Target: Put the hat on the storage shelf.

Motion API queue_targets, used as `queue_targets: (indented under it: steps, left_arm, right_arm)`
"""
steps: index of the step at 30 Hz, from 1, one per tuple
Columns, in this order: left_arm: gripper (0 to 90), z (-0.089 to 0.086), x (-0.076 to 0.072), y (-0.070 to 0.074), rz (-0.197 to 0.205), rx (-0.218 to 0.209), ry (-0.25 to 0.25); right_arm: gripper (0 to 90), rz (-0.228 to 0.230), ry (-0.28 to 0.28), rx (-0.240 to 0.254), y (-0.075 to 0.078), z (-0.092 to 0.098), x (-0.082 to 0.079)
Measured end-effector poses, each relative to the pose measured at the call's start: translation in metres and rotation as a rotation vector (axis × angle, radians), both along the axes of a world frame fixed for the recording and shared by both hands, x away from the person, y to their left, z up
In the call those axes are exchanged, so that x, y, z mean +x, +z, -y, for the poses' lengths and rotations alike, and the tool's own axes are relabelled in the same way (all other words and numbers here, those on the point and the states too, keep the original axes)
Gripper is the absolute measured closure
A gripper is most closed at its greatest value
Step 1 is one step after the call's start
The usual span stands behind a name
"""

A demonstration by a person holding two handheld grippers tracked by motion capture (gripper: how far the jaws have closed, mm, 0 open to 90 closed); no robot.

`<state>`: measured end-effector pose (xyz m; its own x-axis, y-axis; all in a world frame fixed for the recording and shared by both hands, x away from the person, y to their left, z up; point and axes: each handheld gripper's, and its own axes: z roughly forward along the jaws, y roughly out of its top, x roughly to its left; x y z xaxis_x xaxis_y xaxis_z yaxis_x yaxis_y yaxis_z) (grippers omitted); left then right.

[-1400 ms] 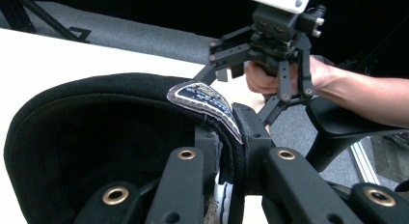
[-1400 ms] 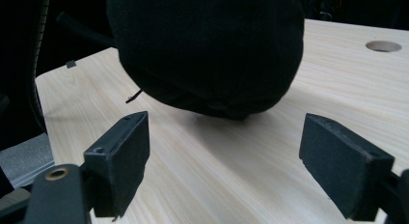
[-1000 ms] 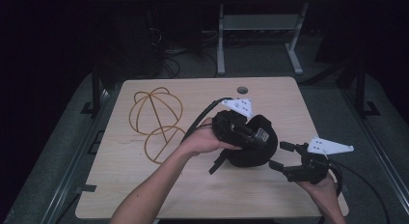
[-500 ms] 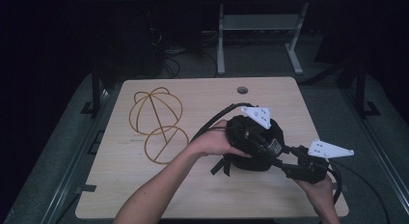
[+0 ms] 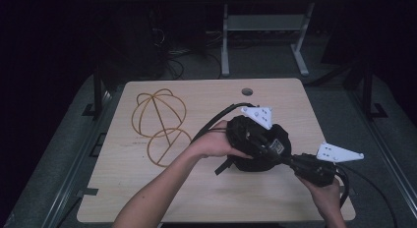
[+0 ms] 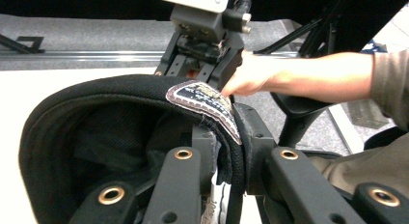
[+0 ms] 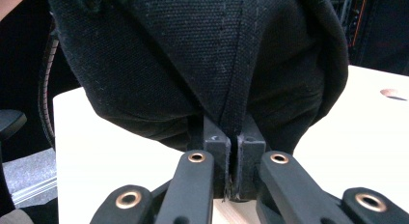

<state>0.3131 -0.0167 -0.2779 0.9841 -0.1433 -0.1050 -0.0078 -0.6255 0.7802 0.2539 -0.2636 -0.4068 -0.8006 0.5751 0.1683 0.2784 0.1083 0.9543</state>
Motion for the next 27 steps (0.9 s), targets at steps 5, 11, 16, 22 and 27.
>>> queue_targets:
  steps: [5,11,16,22,27]
  left_arm:
    - [74.9,-0.006,0.002,0.000,0.019,0.010,0.045]
    - [68.5,-0.014,0.001,0.003,0.055,0.009,0.084]
    - [59.3,-0.029,0.000,0.006,0.077,0.017,0.132]
    - [53.3,-0.056,-0.006,0.006,0.100,0.019,0.190]
    - [52.3,-0.079,-0.012,-0.001,0.114,0.032,0.220]
  right_arm:
    - [87.1,-0.027,-0.009,-0.012,0.004,0.004,-0.001]
    - [87.2,-0.053,-0.010,-0.057,0.019,0.006,0.003]
    - [87.2,-0.096,-0.010,-0.078,0.028,0.010,0.009]
    - [87.1,-0.148,0.005,-0.099,0.034,0.013,0.015]
    - [87.1,-0.179,0.010,-0.104,0.041,0.012,0.020]
